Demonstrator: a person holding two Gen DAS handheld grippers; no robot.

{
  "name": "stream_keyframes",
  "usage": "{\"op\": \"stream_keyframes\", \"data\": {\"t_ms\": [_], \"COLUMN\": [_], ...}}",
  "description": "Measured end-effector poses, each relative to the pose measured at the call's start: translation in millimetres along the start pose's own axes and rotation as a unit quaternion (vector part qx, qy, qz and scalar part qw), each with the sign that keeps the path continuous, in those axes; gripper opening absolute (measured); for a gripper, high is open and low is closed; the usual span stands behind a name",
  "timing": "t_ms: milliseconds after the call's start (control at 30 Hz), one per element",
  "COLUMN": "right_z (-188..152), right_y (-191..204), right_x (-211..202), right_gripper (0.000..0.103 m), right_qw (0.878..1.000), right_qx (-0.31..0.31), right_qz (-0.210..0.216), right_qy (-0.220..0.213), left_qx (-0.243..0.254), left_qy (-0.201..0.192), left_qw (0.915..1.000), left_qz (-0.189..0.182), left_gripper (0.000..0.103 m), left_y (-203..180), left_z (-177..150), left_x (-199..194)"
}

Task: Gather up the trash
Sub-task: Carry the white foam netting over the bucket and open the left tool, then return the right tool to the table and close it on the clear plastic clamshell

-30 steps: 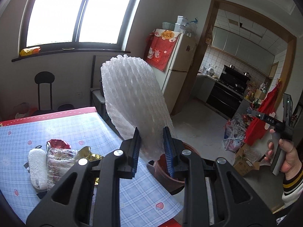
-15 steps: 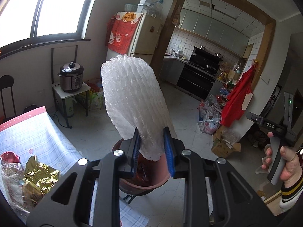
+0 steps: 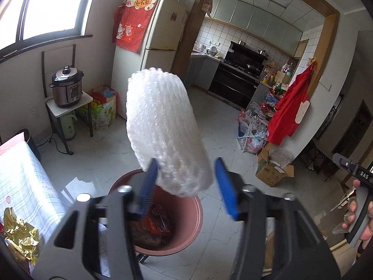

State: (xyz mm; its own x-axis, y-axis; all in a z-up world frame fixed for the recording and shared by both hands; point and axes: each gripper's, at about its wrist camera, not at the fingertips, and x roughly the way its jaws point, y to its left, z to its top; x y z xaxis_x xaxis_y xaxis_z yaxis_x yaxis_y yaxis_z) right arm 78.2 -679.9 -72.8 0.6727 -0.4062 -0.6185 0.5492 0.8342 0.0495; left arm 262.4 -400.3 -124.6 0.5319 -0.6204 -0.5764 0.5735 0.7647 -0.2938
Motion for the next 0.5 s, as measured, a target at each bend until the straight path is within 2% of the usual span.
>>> {"op": "stream_keyframes", "data": {"t_ms": [33, 167, 300, 500], "right_z": [-0.5, -1.8, 1.4, 8.6], "right_y": [-1.4, -3.8, 1.1, 26.6], "right_x": [0.3, -3.6, -11.0, -24.1], "right_gripper": [0.098, 0.098, 0.098, 0.098], "right_qw": [1.0, 1.0, 1.0, 0.999], "right_qx": [0.001, 0.003, 0.01, 0.0], "right_qz": [-0.001, -0.003, -0.001, 0.017], "right_qy": [0.002, -0.001, -0.009, -0.029], "left_qx": [-0.002, -0.002, 0.002, 0.001], "left_qy": [-0.002, -0.007, -0.023, -0.065], "left_qw": [1.0, 0.9995, 0.9976, 0.9899], "left_qz": [0.001, 0.032, 0.065, 0.126], "left_gripper": [0.084, 0.097, 0.097, 0.097], "left_y": [-0.2, 7.6, 23.0, 57.3], "left_z": [0.5, 4.4, 6.8, 3.2], "left_x": [3.0, -6.3, -38.6, -115.6]}}
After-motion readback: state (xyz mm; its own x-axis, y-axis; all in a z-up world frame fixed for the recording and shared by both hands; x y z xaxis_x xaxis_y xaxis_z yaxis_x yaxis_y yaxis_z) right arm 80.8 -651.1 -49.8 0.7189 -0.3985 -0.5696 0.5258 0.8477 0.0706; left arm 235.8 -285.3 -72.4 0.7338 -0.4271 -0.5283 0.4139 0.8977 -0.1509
